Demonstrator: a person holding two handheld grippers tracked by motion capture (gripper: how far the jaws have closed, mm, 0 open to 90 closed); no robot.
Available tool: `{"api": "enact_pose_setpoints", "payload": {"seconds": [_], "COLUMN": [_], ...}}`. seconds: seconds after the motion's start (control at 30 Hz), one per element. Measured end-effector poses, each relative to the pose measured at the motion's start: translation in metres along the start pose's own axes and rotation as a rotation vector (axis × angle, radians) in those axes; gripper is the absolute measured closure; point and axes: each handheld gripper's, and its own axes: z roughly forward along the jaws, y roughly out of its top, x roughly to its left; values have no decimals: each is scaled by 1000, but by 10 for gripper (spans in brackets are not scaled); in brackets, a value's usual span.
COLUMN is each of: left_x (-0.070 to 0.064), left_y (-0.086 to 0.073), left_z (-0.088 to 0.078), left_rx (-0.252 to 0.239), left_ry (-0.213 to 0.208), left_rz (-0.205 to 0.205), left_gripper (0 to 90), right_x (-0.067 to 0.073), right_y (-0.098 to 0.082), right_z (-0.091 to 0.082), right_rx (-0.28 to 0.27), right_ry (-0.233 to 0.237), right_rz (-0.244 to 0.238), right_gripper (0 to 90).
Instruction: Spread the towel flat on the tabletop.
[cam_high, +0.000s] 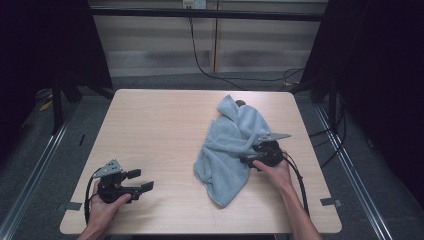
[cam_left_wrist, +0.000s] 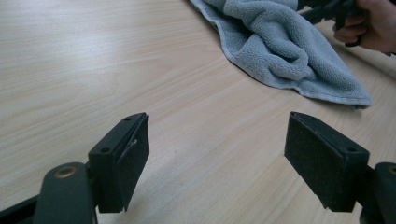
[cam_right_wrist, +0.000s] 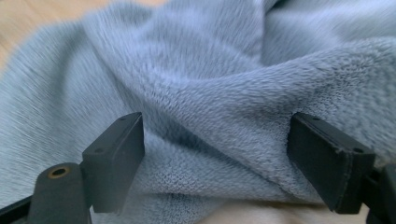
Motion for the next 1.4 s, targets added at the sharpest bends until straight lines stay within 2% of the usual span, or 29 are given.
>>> {"api": "enact_pose_setpoints", "payload": {"seconds": [0.03, 0.07, 0.1, 0.17, 0.23, 0.27, 0.3, 0.33, 0.4, 0.47, 0.57, 0.63, 0.67, 0.7, 0.77, 0.8, 0.87, 0.93, 1.0, 1.07, 1.1, 1.17, 1.2, 1.23, 1.3, 1.33, 1.37, 1.4], "left_x": [0, 0, -2, -1, -1, 0, 0, -1, -2, -3, -3, -3, -3, -3, -3, -3, -5, -5, -5, -6, -7, -9, -11, -12, -14, -15, -15, -15], "left_y": [0, 1, 1, 1, 1, 1, 1, 1, 1, 2, 2, 2, 2, 2, 3, 3, 4, 5, 5, 7, 8, 11, 12, 14, 18, 20, 26, 29], "left_z": [0, -1, -2, -2, -1, 0, 1, 3, 3, 3, 3, 1, 1, 1, 0, 0, 0, 1, 3, 4, 5, 5, 7, 8, 13, 17, 25, 31], "left_rx": [-2, 1, -4, -11, -5, -4, -1, 5, 3, 4, 4, -3, -3, -6, -7, -7, -8, -4, -2, 0, -2, -9, -5, 0, 15, 29, 45, 54], "left_ry": [-2, 2, 8, 1, 9, 9, 8, 6, 4, 1, -5, -5, -5, -4, -6, -9, -10, -14, -13, -14, -14, -19, -20, -24, -30, -33, -35, -40], "left_rz": [1, 10, 12, 5, 5, 2, 0, 7, 9, 8, 10, 7, 7, 4, 4, 7, 13, 14, 13, 20, 21, 27, 29, 33, 47, 60, 72, 69], "left_gripper": [220, 222, 222, 225, 227, 232, 232, 233, 235, 236, 236, 238, 239, 241, 241, 241, 245, 246, 252, 252, 252, 254, 254, 254, 254, 254, 253, 253], "right_x": [0, 5, 5, 10, 13, 16, 16, 21, 23, 29, 35, 44, 44, 53, 62, 62, 72, 80, 91, 108, 108, 127, 127, 138, 143, 145, 145, 143], "right_y": [0, -1, -1, 0, 0, -1, -1, -1, -2, -4, -5, -6, -6, -6, -6, -6, -5, -6, -8, -13, -13, -19, -19, -25, -28, -30, -30, -28], "right_z": [0, 4, 4, 6, 5, 4, 4, 3, 3, 2, 2, 4, 4, 6, 8, 8, 9, 10, 10, 7, 7, 1, 1, -4, -7, -11, -20, -26], "right_rx": [0, 16, 16, 42, 52, 45, 45, 38, 38, 22, 27, 16, 16, 23, 26, 26, 35, 37, 42, 49, 49, 66, 66, 63, 68, 70, 55, 37], "right_ry": [0, -42, -42, -85, -104, -103, -103, -87, -74, -29, -6, 43, 43, 69, 103, 103, 118, 151, 173, 219, 219, 255, 255, 280, 294, 292, 275, 266], "right_rz": [0, -32, -32, -68, -74, -66, -66, -72, -79, -67, -79, -87, -87, -110, -129, -129, -148, -165, -180, -201, -201, -225, -225, -231, -236, -232, -212, -198], "right_gripper": [197, 203, 203, 243, 338, 452, 452, 543, 567, 615, 638, 648, 648, 649, 652, 652, 653, 653, 654, 653, 653, 652, 652, 644, 625, 589, 503, 453]}}
